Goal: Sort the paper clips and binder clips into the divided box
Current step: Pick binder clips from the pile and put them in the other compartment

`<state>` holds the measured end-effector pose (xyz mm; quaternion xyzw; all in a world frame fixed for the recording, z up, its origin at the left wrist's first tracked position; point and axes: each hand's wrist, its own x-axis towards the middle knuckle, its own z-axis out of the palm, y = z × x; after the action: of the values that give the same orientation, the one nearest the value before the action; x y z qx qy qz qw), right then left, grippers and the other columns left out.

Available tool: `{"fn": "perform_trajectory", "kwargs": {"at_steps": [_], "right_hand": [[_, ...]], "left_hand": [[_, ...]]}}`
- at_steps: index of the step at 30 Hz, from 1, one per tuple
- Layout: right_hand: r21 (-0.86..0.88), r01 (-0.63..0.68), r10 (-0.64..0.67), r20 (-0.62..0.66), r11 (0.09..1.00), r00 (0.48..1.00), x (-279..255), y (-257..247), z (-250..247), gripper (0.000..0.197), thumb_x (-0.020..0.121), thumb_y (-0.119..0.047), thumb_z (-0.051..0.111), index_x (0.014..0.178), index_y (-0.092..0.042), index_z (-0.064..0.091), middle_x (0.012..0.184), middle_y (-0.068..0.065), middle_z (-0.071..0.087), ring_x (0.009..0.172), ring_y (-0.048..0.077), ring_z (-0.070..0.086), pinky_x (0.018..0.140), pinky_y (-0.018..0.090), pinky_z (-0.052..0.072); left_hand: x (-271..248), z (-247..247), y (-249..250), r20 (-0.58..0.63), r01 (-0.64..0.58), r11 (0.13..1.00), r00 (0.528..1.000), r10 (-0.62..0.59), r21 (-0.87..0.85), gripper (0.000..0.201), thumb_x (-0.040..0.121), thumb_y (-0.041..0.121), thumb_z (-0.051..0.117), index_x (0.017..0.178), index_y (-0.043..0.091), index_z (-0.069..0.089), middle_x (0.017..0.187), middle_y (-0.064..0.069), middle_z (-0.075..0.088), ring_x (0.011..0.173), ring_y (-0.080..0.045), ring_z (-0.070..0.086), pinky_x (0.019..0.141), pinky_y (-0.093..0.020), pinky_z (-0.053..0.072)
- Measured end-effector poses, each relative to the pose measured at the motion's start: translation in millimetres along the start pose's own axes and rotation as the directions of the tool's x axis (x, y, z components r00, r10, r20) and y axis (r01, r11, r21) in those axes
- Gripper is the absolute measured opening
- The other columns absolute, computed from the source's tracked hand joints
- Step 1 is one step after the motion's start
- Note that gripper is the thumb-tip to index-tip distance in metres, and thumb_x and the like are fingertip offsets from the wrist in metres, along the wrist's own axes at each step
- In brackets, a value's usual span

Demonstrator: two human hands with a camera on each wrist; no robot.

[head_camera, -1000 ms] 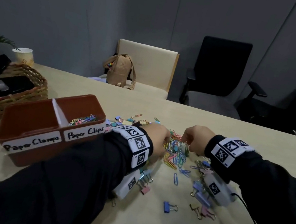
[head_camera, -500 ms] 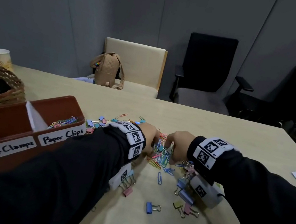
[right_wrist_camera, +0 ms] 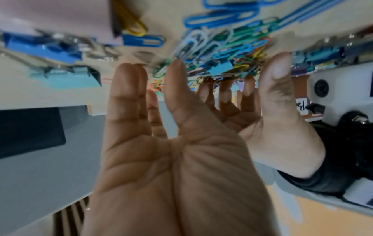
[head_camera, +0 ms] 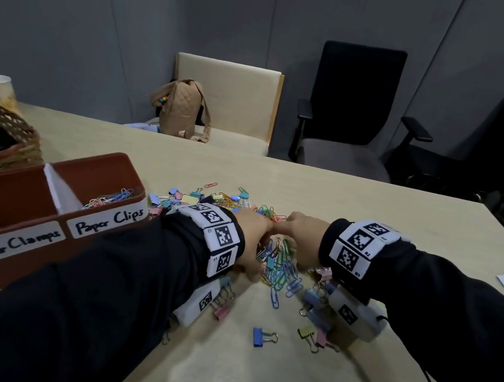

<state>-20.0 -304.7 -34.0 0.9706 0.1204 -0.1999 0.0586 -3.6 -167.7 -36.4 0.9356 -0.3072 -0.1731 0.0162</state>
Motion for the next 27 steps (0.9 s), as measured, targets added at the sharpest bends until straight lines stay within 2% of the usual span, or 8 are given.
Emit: {"fn": "perform_trajectory", "kwargs": {"at_steps": [3, 7, 10, 16, 20, 23, 25, 27], "right_hand": [[-0.087, 0.014, -0.013, 0.022, 0.996, 1.0, -3, -1, 0, 0.074, 0.073, -0.022, 0.079, 0.138, -0.031, 0.045, 0.126, 0.004, 0.052, 0.114, 0.023, 0.053, 0.089, 0.028, 0.043], [0.025, -0.015, 0.016, -0.047, 1.0, 0.999, -6, -2, 2, 0.052, 0.07, -0.029, 0.082, 0.117, -0.022, 0.061, 0.113, 0.002, 0.065, 0.103, 0.022, 0.059, 0.084, 0.028, 0.048], [0.05, -0.006, 0.009, -0.07, 0.999, 0.998, -6, -4, 5, 0.038, 0.072, -0.026, 0.08, 0.106, -0.016, 0.066, 0.105, 0.002, 0.066, 0.099, 0.022, 0.06, 0.078, 0.027, 0.046], [-0.017, 0.033, -0.035, -0.104, 0.999, 0.994, -7, -9, 6, 0.017, 0.08, -0.015, 0.07, 0.096, -0.011, 0.068, 0.087, 0.003, 0.06, 0.08, 0.019, 0.051, 0.067, 0.024, 0.039], [-0.021, 0.045, -0.047, -0.107, 0.999, 0.993, -9, -7, 4, 0.016, 0.082, -0.016, 0.066, 0.097, -0.012, 0.068, 0.084, -0.002, 0.054, 0.079, 0.019, 0.049, 0.066, 0.023, 0.036], [0.076, 0.029, -0.018, -0.141, 0.997, 0.99, -11, -2, 0, 0.018, 0.081, -0.018, 0.07, 0.093, -0.005, 0.067, 0.078, -0.003, 0.054, 0.074, 0.016, 0.046, 0.064, 0.023, 0.036], [0.166, 0.018, 0.011, -0.169, 0.986, 0.986, -10, 2, -6, 0.016, 0.08, -0.017, 0.074, 0.081, -0.005, 0.065, 0.069, -0.004, 0.054, 0.071, 0.016, 0.046, 0.063, 0.023, 0.037], [0.246, 0.022, 0.028, -0.2, 0.969, 0.979, -12, 2, -15, 0.023, 0.077, -0.017, 0.077, 0.066, -0.015, 0.057, 0.062, -0.009, 0.05, 0.066, 0.015, 0.046, 0.061, 0.022, 0.036]], "left_hand": [[1, 1, -1, -0.032, 0.011, 1.0, 0.999, -0.011, 0.003, 0.049, 0.069, 0.029, 0.083, 0.11, 0.015, 0.06, 0.106, -0.003, 0.064, 0.098, -0.023, 0.061, 0.079, -0.031, 0.05], [-1, 1, 0, -0.056, 0.0, 1.0, 0.998, 0.001, 0.025, 0.03, 0.075, 0.019, 0.077, 0.103, 0.016, 0.066, 0.104, -0.004, 0.067, 0.098, -0.021, 0.062, 0.079, -0.029, 0.052], [-1, -1, 3, -0.065, -0.013, 0.998, 0.998, 0.017, 0.064, 0.023, 0.08, 0.015, 0.071, 0.103, 0.015, 0.069, 0.104, -0.003, 0.068, 0.098, -0.021, 0.062, 0.072, -0.025, 0.047], [-1, -1, 0, -0.083, -0.026, 0.999, 0.996, 0.029, 0.038, 0.02, 0.079, 0.012, 0.069, 0.1, 0.013, 0.07, 0.101, -0.003, 0.067, 0.094, -0.02, 0.062, 0.073, -0.026, 0.048], [-5, -3, -8, -0.118, -0.013, 1.0, 0.993, 0.011, -0.017, 0.021, 0.078, 0.016, 0.071, 0.099, 0.017, 0.069, 0.088, 0.003, 0.057, 0.085, -0.018, 0.057, 0.071, -0.027, 0.048], [-11, -6, -17, -0.169, 0.006, 0.997, 0.985, -0.018, -0.073, 0.021, 0.08, 0.023, 0.072, 0.101, 0.02, 0.068, 0.086, 0.007, 0.049, 0.083, -0.014, 0.051, 0.069, -0.025, 0.043], [-16, -10, -24, -0.202, 0.014, 0.993, 0.979, -0.038, -0.119, 0.021, 0.08, 0.024, 0.072, 0.101, 0.021, 0.069, 0.084, 0.008, 0.05, 0.081, -0.012, 0.05, 0.067, -0.022, 0.039], [-22, -15, -30, -0.224, 0.022, 0.982, 0.972, -0.065, -0.188, 0.02, 0.08, 0.021, 0.072, 0.099, 0.021, 0.069, 0.075, 0.011, 0.049, 0.073, -0.011, 0.05, 0.059, -0.021, 0.037]]}}
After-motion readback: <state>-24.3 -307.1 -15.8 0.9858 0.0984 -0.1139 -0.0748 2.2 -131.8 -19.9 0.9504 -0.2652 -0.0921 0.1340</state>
